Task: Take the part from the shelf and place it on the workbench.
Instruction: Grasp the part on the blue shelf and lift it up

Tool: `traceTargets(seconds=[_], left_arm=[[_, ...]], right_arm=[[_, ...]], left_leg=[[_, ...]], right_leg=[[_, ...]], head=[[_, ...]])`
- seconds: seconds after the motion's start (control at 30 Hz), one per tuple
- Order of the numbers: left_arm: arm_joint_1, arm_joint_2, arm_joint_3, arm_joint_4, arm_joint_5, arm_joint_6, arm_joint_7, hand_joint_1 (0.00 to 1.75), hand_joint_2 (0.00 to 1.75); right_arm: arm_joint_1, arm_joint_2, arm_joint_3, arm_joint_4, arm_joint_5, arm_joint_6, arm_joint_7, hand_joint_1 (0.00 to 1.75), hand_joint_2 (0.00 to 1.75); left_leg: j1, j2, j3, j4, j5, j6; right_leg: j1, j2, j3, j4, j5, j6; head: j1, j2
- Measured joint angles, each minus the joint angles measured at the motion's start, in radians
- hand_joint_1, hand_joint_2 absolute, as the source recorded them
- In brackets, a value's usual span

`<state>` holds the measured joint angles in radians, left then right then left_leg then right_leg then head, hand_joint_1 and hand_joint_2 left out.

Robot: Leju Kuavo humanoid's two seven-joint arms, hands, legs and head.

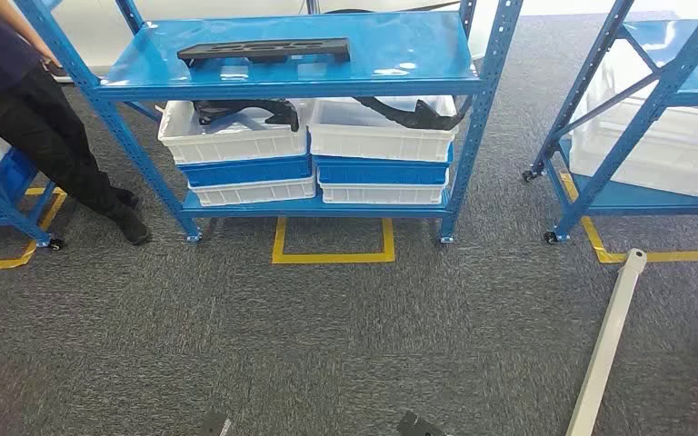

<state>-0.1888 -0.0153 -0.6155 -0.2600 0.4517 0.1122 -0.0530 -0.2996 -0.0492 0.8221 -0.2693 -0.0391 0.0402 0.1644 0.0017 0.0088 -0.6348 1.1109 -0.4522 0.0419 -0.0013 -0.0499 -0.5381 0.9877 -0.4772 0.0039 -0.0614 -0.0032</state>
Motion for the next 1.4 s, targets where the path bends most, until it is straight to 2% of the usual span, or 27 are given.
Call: traceTargets(seconds=[0.1, 0.13, 0.2, 0.23, 0.3, 0.37, 0.4, 0.43, 0.47, 0.5, 0.53, 0.57, 0.6, 0.67, 0.73, 0.8, 0.87, 0.93, 0.97, 1.0, 1.03, 1.07, 1.13, 1.2, 1.3, 1.33, 1.4], left_arm=[[-0.004, 0.000, -0.006, 0.001, -0.002, 0.001, 0.004, 0.00, 0.00], [-0.006, 0.000, -0.009, 0.002, -0.003, 0.002, 0.006, 0.00, 0.00], [-0.008, 0.000, -0.013, 0.003, -0.003, 0.002, 0.008, 0.00, 0.00], [-0.007, -0.001, -0.015, 0.003, -0.003, 0.002, 0.009, 0.00, 0.00], [-0.007, -0.001, -0.016, 0.004, -0.004, 0.004, 0.012, 0.00, 0.00], [-0.009, -0.002, -0.018, 0.004, -0.004, 0.006, 0.013, 0.00, 0.00], [-0.010, -0.004, -0.020, 0.004, -0.004, 0.005, 0.013, 0.00, 0.00], [-0.009, -0.005, -0.023, 0.005, -0.004, 0.005, 0.013, 0.00, 0.00], [-0.009, -0.006, -0.026, 0.005, -0.004, 0.005, 0.013, 0.00, 0.00], [-0.008, -0.006, -0.029, 0.005, -0.004, 0.004, 0.013, 0.00, 0.00], [-0.008, -0.007, -0.031, 0.005, -0.004, 0.004, 0.013, 0.00, 0.00], [-0.009, -0.007, -0.032, 0.005, -0.004, 0.003, 0.013, 0.00, 0.00], [-0.011, -0.007, -0.032, 0.006, -0.004, 0.003, 0.014, 0.00, 0.00], [-0.015, -0.008, -0.033, 0.006, -0.004, 0.003, 0.014, 0.00, 0.00], [-0.014, -0.007, -0.034, 0.006, -0.004, 0.002, 0.014, 0.00, 0.00], [-0.012, -0.007, -0.036, 0.007, -0.003, 0.002, 0.014, 0.00, 0.00], [-0.015, -0.008, -0.038, 0.007, -0.002, 0.002, 0.014, 0.00, 0.00], [-0.016, -0.008, -0.039, 0.007, 0.001, 0.002, 0.014, 0.00, 0.00], [-0.014, -0.009, -0.039, 0.007, 0.005, 0.002, 0.014, 0.00, 0.00], [-0.012, -0.009, -0.039, 0.007, 0.010, 0.002, 0.013, 0.00, 0.00], [-0.010, -0.009, -0.039, 0.007, 0.017, 0.001, 0.012, 0.00, 0.00], [-0.010, -0.009, -0.039, 0.007, 0.027, 0.000, 0.009, 0.00, 0.00], [-0.012, -0.007, -0.038, 0.008, 0.050, -0.002, 0.002, 0.00, 0.00], [-0.013, -0.005, -0.038, 0.008, 0.068, -0.004, -0.002, 0.00, 0.00], [-0.010, -0.006, -0.035, 0.008, 0.085, -0.007, -0.011, 0.00, 0.00], [-0.010, -0.007, -0.034, 0.008, 0.093, -0.007, -0.014, 0.00, 0.00], [-0.011, -0.008, -0.030, 0.008, 0.108, -0.007, -0.019, 0.00, 0.00]], right_arm=[[-0.001, 0.001, 0.011, 0.000, 0.005, 0.004, 0.004, 0.00, 0.00], [-0.002, 0.001, 0.015, 0.000, 0.007, 0.005, 0.006, 0.00, 0.00], [-0.004, 0.001, 0.021, 0.000, 0.010, 0.009, 0.009, 0.00, 0.00], [-0.006, 0.002, 0.023, 0.000, 0.010, 0.011, 0.010, 0.00, 0.00], [-0.008, 0.001, 0.028, 0.000, 0.011, 0.014, 0.012, 0.00, 0.00], [-0.006, -0.001, 0.034, 0.001, 0.014, 0.017, 0.014, 0.00, 0.00], [-0.004, -0.002, 0.036, 0.001, 0.016, 0.019, 0.015, 0.00, 0.00], [-0.002, -0.003, 0.038, 0.002, 0.017, 0.021, 0.016, 0.00, 0.00], [0.000, -0.004, 0.040, 0.002, 0.017, 0.023, 0.017, 0.00, 0.00], [0.001, -0.004, 0.040, 0.002, 0.017, 0.024, 0.017, 0.00, 0.00], [0.001, -0.005, 0.041, 0.002, 0.017, 0.025, 0.018, 0.00, 0.00], [0.001, -0.005, 0.042, 0.002, 0.017, 0.026, 0.018, 0.00, 0.00], [0.000, -0.006, 0.044, 0.002, 0.017, 0.028, 0.019, 0.00, 0.00], [-0.001, -0.006, 0.048, 0.002, 0.017, 0.031, 0.019, 0.00, 0.00], [-0.005, -0.005, 0.050, 0.002, 0.017, 0.033, 0.020, 0.00, 0.00], [-0.008, -0.006, 0.052, 0.002, 0.017, 0.032, 0.019, 0.00, 0.00], [-0.008, -0.008, 0.053, 0.002, 0.016, 0.028, 0.019, 0.00, 0.00], [-0.006, -0.008, 0.054, 0.002, 0.011, 0.019, 0.020, 0.00, 0.00], [-0.005, -0.008, 0.054, 0.002, 0.008, 0.014, 0.020, 0.00, 0.00], [-0.004, -0.008, 0.054, 0.002, 0.006, 0.011, 0.020, 0.00, 0.00], [-0.004, -0.008, 0.054, 0.002, 0.006, 0.009, 0.020, 0.00, 0.00], [-0.004, -0.008, 0.054, 0.002, 0.005, 0.007, 0.020, 0.00, 0.00], [-0.005, -0.006, 0.054, 0.002, 0.005, 0.005, 0.017, 0.00, 0.00], [-0.005, -0.006, 0.054, 0.002, 0.005, 0.004, 0.014, 0.00, 0.00], [-0.002, -0.006, 0.054, 0.002, 0.004, 0.005, 0.010, 0.00, 0.00], [-0.003, -0.006, 0.054, 0.002, 0.003, 0.005, 0.009, 0.00, 0.00], [-0.006, -0.007, 0.054, 0.002, 0.002, 0.006, 0.007, 0.00, 0.00]], left_leg=[[-0.023, 0.060, 0.042, -0.109, 0.039, 0.025], [-0.030, 0.074, 0.049, -0.130, 0.041, 0.028], [-0.032, 0.055, 0.048, -0.138, 0.039, 0.022], [-0.029, 0.043, 0.051, -0.143, 0.040, 0.021], [-0.018, 0.018, 0.061, -0.153, 0.044, 0.024], [-0.011, -0.007, 0.068, -0.156, 0.043, 0.028], [-0.010, -0.021, 0.070, -0.156, 0.042, 0.028], [-0.008, -0.036, 0.073, -0.156, 0.039, 0.027], [-0.007, -0.051, 0.077, -0.155, 0.036, 0.025], [-0.004, -0.065, 0.083, -0.155, 0.033, 0.022], [-0.001, -0.079, 0.089, -0.154, 0.028, 0.017], [0.001, -0.091, 0.094, -0.152, 0.023, 0.011], [0.001, -0.103, 0.095, -0.150, 0.018, 0.005], [0.002, -0.122, 0.092, -0.149, 0.014, -0.006], [0.005, -0.135, 0.089, -0.152, 0.012, -0.014], [0.004, -0.098, 0.074, -0.118, -0.006, -0.025], [0.003, -0.040, 0.016, -0.004, -0.052, -0.035], [0.006, -0.021, -0.064, 0.134, -0.093, -0.039], [0.006, -0.018, -0.088, 0.165, -0.092, -0.038], [0.005, -0.017, -0.090, 0.153, -0.071, -0.035], [0.004, -0.017, -0.072, 0.103, -0.034, -0.030], [0.000, -0.015, -0.039, 0.024, 0.009, -0.021], [-0.012, -0.005, 0.017, -0.101, 0.053, 0.003], [-0.022, 0.001, 0.036, -0.143, 0.048, 0.020], [-0.015, -0.010, 0.075, -0.174, 0.039, 0.030], [-0.013, -0.013, 0.091, -0.180, 0.035, 0.031], [-0.013, -0.015, 0.114, -0.184, 0.024, 0.033]], right_leg=[[0.006, -0.016, 0.010, -0.001, -0.011, 0.004], [0.008, -0.024, 0.011, -0.002, -0.014, 0.007], [0.009, -0.044, 0.015, -0.005, -0.020, 0.015], [0.008, -0.044, 0.018, -0.003, -0.025, 0.020], [0.005, -0.009, 0.004, 0.046, -0.054, 0.030], [0.000, 0.035, -0.058, 0.171, -0.109, 0.038], [-0.002, 0.042, -0.098, 0.238, -0.130, 0.041], [-0.004, 0.044, -0.128, 0.279, -0.135, 0.044], [-0.006, 0.044, -0.143, 0.287, -0.120, 0.046], [-0.009, 0.046, -0.137, 0.251, -0.084, 0.049], [-0.013, 0.056, -0.113, 0.182, -0.036, 0.052], [-0.018, 0.077, -0.084, 0.110, 0.000, 0.055], [-0.022, 0.097, -0.060, 0.051, 0.025, 0.055], [-0.024, 0.120, -0.041, 0.006, 0.030, 0.048], [-0.021, 0.102, -0.039, 0.002, 0.029, 0.032], [-0.023, 0.085, -0.031, 0.000, 0.025, 0.018], [-0.022, 0.070, -0.022, -0.001, 0.018, 0.008], [-0.019, 0.056, -0.015, -0.001, 0.010, 0.003], [-0.017, 0.052, -0.010, -0.001, 0.005, 0.003], [-0.016, 0.049, -0.004, -0.001, 0.000, 0.003], [-0.015, 0.046, 0.003, -0.001, -0.005, 0.004], [-0.014, 0.045, 0.010, -0.002, -0.011, 0.005], [-0.013, 0.041, 0.023, -0.006, -0.020, 0.011], [-0.015, 0.036, 0.031, -0.009, -0.021, 0.024], [-0.015, 0.035, 0.037, 0.017, -0.017, 0.042], [-0.015, 0.037, 0.024, 0.046, -0.030, 0.044], [-0.014, 0.042, -0.045, 0.156, -0.073, 0.048]], head=[[0.000, 0.000], [0.001, 0.000], [0.001, 0.000], [0.001, 0.000], [0.002, 0.000], [0.006, 0.000], [0.007, 0.000], [0.007, 0.000], [0.008, 0.000], [0.008, 0.000], [0.008, 0.000], [0.008, 0.000], [0.007, 0.000], [0.007, 0.000], [0.007, 0.000], [0.004, 0.000], [0.001, 0.000], [0.000, 0.000], [0.000, 0.000], [0.000, 0.000], [0.000, 0.000], [0.000, 0.000], [0.000, 0.000], [0.000, 0.000], [0.001, 0.000], [0.003, 0.000], [0.005, 0.000]])
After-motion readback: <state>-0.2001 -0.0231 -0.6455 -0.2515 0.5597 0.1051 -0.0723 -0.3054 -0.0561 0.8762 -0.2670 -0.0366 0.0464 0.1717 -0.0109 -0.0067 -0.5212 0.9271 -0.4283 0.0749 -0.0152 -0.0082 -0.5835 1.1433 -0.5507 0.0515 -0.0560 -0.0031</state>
